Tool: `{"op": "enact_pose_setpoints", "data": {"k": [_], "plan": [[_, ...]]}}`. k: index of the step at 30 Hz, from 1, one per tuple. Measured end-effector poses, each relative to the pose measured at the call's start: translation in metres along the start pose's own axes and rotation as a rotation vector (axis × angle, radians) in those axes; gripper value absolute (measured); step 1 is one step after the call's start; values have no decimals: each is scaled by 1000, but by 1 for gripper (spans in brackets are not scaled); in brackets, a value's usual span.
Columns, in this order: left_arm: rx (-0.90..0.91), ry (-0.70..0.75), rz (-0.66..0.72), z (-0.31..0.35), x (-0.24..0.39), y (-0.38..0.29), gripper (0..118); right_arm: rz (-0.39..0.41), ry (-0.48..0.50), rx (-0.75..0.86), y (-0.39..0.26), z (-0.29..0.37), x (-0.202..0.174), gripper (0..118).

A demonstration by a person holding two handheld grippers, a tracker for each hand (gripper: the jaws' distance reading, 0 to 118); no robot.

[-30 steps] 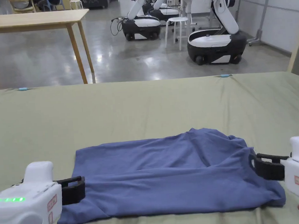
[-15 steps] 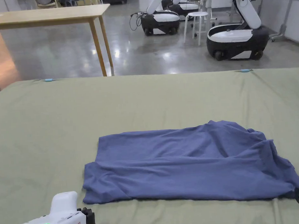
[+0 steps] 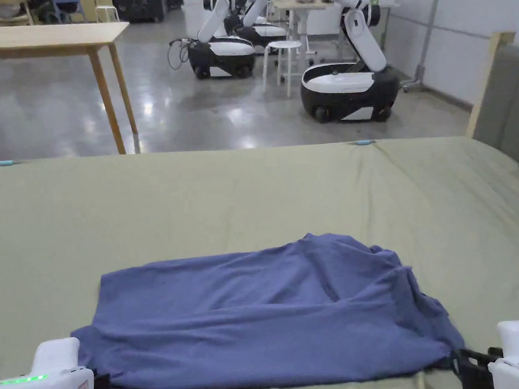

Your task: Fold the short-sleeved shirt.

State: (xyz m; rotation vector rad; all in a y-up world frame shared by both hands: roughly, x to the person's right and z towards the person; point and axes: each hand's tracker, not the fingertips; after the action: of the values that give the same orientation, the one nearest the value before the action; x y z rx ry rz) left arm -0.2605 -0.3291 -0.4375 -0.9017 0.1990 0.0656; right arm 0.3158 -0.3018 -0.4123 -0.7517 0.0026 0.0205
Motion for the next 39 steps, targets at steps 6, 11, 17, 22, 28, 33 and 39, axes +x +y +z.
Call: {"op": "enact_pose_setpoints", "data": {"k": [6,11,17,22,28,33,39], "plan": [[-9,0,-25,-11,13,0,8,-96,31,-61,19,-62,11,107],[4,9,-91,1,21,1,2,-137,148,-116,31,-83,8,12],[100,-40,-46,56,4,9,1,-61,150,-31,52,-25,-2,10],[180,-109,-46,132,-4,-2,1,-32,171,73,55,59,6,10],[91,-181,-35,165,-30,-50,1,-5,154,10,9,105,18,10],[-11,-203,23,128,-30,-98,4,-10,135,-137,-49,62,14,12],[154,-108,-6,164,-39,-89,116,-18,135,20,-30,97,14,116]]}}
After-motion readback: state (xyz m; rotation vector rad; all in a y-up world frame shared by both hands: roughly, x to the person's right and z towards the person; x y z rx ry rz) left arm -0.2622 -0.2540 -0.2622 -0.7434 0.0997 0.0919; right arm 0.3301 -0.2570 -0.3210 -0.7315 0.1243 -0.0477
